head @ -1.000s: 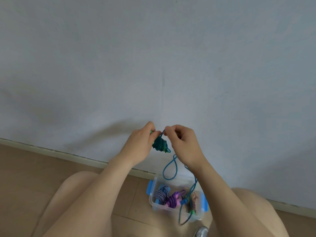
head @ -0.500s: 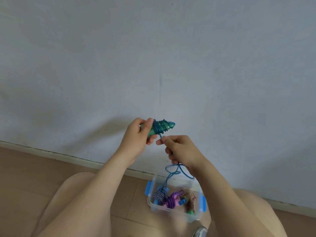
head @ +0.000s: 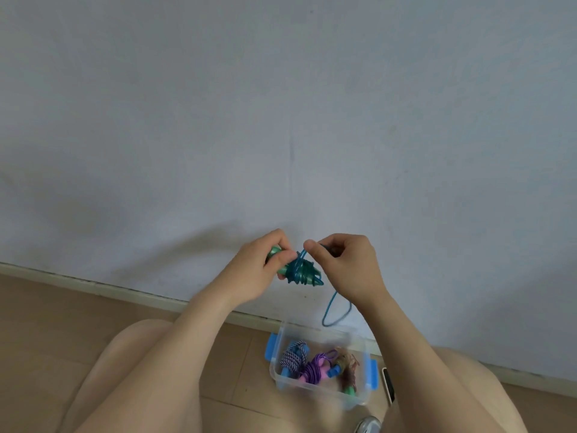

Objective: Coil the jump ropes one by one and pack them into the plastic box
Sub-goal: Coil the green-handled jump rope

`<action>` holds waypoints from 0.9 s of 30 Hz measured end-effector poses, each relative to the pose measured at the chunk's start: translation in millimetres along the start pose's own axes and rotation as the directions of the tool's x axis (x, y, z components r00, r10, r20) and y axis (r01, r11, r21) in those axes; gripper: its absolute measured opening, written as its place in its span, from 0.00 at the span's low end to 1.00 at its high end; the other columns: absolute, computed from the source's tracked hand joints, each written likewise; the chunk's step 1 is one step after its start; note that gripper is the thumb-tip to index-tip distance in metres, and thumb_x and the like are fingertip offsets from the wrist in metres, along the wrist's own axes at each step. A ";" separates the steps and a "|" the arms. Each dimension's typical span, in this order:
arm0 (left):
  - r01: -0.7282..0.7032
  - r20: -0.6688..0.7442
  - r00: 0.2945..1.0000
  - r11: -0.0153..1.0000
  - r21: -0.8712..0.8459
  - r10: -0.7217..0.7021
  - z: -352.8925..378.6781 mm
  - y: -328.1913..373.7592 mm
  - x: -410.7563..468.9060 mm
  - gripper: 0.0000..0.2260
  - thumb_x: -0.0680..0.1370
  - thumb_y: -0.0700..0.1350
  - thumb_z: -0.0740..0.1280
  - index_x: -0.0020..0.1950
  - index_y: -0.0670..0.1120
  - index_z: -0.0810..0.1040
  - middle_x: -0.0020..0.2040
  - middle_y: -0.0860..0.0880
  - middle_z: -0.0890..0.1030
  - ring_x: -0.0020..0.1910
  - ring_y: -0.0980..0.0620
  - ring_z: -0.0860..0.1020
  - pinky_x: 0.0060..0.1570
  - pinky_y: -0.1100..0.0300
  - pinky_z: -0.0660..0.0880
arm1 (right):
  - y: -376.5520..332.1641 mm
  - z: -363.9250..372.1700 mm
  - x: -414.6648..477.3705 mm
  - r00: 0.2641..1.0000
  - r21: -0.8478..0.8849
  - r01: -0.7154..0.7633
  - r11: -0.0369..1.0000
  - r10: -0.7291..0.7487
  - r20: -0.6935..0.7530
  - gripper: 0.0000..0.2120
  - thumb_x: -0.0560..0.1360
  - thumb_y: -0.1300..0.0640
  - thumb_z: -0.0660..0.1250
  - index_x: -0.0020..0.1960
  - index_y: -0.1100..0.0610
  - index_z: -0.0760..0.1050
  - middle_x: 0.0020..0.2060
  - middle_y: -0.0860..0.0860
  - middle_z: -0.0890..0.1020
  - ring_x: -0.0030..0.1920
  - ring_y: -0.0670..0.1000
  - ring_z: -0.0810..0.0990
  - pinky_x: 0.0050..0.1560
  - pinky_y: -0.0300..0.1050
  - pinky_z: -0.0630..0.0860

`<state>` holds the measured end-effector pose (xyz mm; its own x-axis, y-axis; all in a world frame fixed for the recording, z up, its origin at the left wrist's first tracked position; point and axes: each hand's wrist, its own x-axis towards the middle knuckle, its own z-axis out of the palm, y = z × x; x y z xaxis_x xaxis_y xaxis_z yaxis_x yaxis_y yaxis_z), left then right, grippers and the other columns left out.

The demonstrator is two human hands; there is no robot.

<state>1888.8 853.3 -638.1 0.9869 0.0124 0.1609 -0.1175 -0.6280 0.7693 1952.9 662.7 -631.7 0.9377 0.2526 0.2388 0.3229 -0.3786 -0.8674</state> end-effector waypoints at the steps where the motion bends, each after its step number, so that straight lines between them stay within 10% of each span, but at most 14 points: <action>1: 0.001 0.038 0.999 0.999 -0.049 0.000 -0.6 2.5 -0.8 0.08 0.87 0.50 0.62 0.51 0.48 0.75 0.34 0.61 0.81 0.32 0.63 0.77 0.36 0.70 0.70 | -0.3 -1.6 0.7 1.000 0.012 -0.014 1.000 0.014 -0.027 0.15 0.74 0.44 0.79 0.37 0.53 0.84 0.24 0.44 0.76 0.26 0.43 0.70 0.32 0.36 0.69; 7: 0.066 0.045 0.998 0.799 -0.597 -0.049 4.3 11.6 -1.5 0.11 0.89 0.47 0.57 0.49 0.48 0.74 0.42 0.44 0.79 0.34 0.49 0.72 0.39 0.56 0.70 | 0.2 -5.9 4.0 0.962 0.367 -0.272 0.890 0.243 0.124 0.16 0.78 0.50 0.76 0.43 0.64 0.83 0.28 0.54 0.72 0.30 0.52 0.64 0.31 0.43 0.65; 11: 0.064 -0.098 0.976 0.693 -0.719 -0.193 4.6 10.9 4.0 0.12 0.88 0.49 0.60 0.54 0.40 0.74 0.39 0.41 0.80 0.31 0.48 0.73 0.34 0.57 0.72 | -0.6 2.2 -2.3 0.943 0.244 -0.303 0.921 0.254 0.214 0.19 0.84 0.48 0.68 0.47 0.63 0.85 0.28 0.52 0.74 0.31 0.51 0.78 0.35 0.41 0.76; 15: 0.077 -0.301 0.917 0.856 -0.512 -0.262 5.6 -1.7 10.2 0.12 0.86 0.52 0.65 0.53 0.43 0.72 0.45 0.42 0.85 0.31 0.49 0.79 0.38 0.52 0.80 | -3.4 13.7 -11.4 0.900 0.169 -0.278 0.945 0.196 0.389 0.14 0.86 0.51 0.64 0.52 0.58 0.85 0.30 0.54 0.76 0.28 0.52 0.73 0.33 0.42 0.72; 19: 0.129 -0.333 0.937 0.990 0.058 -0.103 8.6 -9.8 6.0 0.11 0.85 0.52 0.65 0.51 0.47 0.68 0.42 0.49 0.80 0.37 0.53 0.77 0.35 0.60 0.72 | -7.8 20.5 -15.8 0.898 -0.083 -0.051 0.995 0.082 0.431 0.16 0.81 0.53 0.66 0.43 0.65 0.82 0.31 0.59 0.78 0.29 0.50 0.69 0.36 0.45 0.69; 27: 0.099 -0.083 0.992 0.992 0.075 -0.093 0.6 -2.3 -2.4 0.08 0.86 0.50 0.61 0.49 0.51 0.67 0.47 0.47 0.80 0.46 0.46 0.81 0.48 0.45 0.79 | -14.6 13.8 -15.4 0.926 -0.148 0.037 0.988 0.022 0.377 0.17 0.78 0.56 0.67 0.35 0.66 0.75 0.25 0.51 0.64 0.29 0.49 0.61 0.31 0.42 0.60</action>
<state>1886.8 854.2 -640.6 0.9810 0.1349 0.1397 -0.0108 -0.6802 0.7329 1931.9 676.6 -628.8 0.8267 0.5614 0.0370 0.3725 -0.4968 -0.7839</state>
